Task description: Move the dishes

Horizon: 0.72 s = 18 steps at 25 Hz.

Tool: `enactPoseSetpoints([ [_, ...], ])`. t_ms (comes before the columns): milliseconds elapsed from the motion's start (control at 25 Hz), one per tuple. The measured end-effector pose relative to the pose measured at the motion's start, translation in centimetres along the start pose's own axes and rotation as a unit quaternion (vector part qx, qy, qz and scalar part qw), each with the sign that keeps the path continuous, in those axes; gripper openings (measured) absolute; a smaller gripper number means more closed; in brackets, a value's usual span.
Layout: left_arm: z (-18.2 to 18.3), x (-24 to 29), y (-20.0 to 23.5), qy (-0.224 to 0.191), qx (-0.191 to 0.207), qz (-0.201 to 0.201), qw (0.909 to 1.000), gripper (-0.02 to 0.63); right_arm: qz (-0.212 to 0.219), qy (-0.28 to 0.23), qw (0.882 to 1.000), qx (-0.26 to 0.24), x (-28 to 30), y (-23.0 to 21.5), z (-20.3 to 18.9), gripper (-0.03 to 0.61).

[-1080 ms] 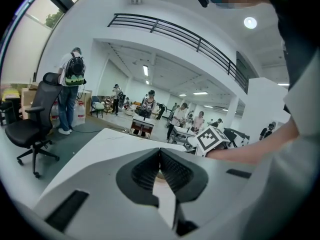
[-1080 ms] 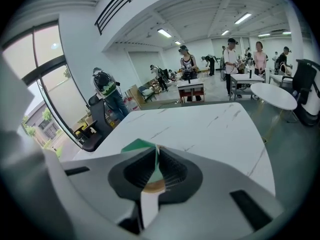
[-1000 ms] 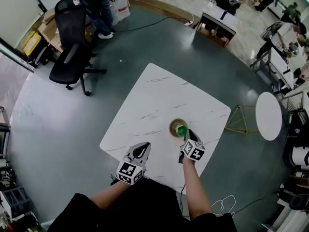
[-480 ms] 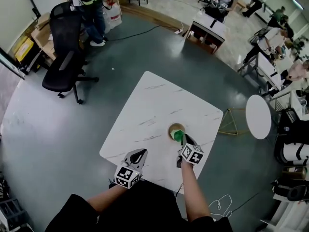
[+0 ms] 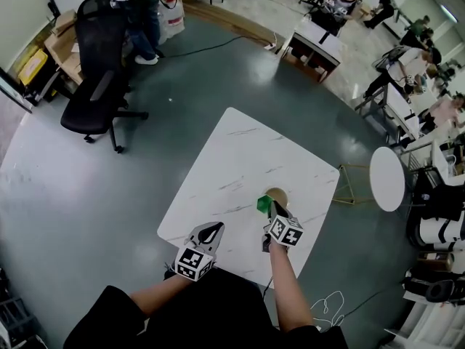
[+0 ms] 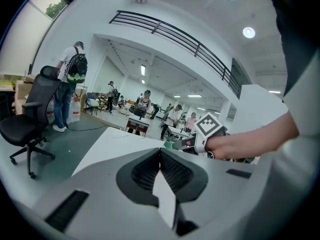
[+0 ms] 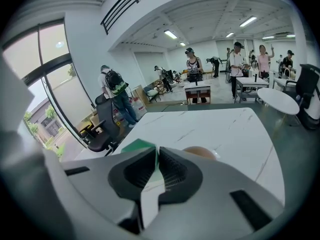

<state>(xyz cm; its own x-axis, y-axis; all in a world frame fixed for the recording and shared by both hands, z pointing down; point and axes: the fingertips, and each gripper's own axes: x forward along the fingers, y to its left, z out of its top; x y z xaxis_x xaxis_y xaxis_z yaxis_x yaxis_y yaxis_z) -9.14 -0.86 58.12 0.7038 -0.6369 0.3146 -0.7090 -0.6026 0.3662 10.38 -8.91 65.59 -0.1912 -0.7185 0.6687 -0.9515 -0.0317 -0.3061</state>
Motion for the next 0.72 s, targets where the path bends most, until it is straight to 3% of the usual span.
enactPoseSetpoints([
  [720,-0.3,-1.9,6.6,0.008,-0.033,0.004,0.9994,0.017,0.033,0.049,0.998,-0.024,8.3,10.3,-2.1,0.035],
])
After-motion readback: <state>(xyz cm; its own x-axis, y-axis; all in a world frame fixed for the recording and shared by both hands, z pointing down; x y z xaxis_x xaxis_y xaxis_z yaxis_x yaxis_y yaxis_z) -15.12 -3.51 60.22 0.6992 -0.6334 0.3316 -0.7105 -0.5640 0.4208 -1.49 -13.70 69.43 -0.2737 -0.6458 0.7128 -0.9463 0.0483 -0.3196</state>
